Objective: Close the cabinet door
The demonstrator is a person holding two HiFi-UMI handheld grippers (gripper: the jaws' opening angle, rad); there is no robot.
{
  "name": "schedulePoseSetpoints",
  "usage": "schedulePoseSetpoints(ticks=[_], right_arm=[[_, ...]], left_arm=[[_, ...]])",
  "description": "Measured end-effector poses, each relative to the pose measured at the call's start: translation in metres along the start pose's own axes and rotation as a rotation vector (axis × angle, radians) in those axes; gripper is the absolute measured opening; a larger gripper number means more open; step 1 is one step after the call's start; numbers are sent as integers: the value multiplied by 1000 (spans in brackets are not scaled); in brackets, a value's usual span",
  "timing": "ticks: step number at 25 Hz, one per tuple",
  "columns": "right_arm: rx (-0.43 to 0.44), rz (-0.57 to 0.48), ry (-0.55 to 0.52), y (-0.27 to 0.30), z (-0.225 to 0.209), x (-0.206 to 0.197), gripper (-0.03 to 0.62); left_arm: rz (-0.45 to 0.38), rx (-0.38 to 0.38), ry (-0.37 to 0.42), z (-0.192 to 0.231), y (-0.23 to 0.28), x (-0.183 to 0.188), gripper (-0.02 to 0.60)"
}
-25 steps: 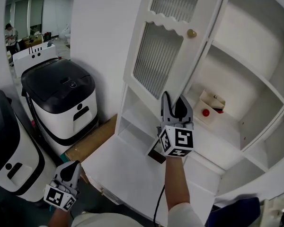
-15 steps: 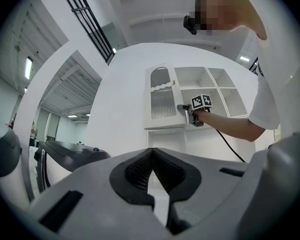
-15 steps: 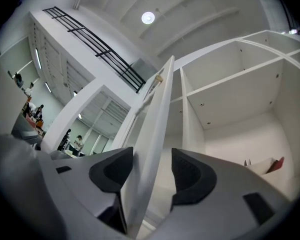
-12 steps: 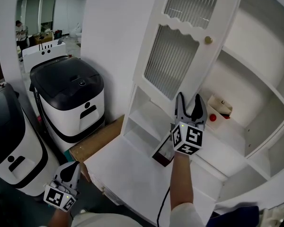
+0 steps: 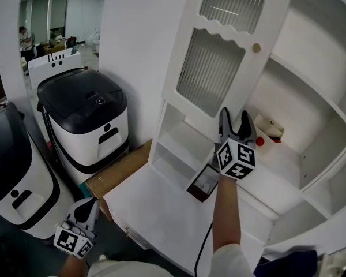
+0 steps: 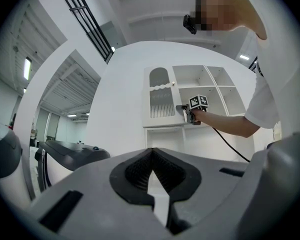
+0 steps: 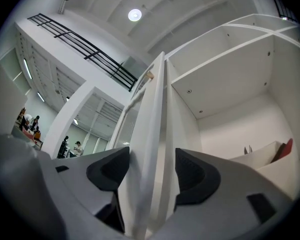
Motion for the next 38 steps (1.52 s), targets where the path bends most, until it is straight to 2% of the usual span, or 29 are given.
schedulePoseSetpoints(ticks=[4,16,21,25,32,35,38], right_arm=[[9,18,61,6,-9,-3,272],[-34,68,25,17,-19,-8,271],[-43,96,-29,19,-15,-5,264],[-34,87,33,17,-15,-8,258],[-17,138,112,14,-20,-5,273],[-35,140,132,7,-20,-5,270],[-67,114,130,-9,-12,1,239]], left_arm=[[3,2,6,3,-3,0,6],[5,6,14,8,-17,1,6],[15,16,20,17,-28,2,6],[11,0,25,17,-33,3,6],[21,-37,33,24,-44,5,6],[21,-63,33,28,-45,7,6],[19,-90,29,33,-46,8,6]])
Point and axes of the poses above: the fingertips, and each gripper's own axes: y forward along the fingers, z to its left, x out of its top, the point moved 5 cm from there along -y, backward along the fingers, and after that the axes turned 14 degrees about x, right-handed, at the moved point
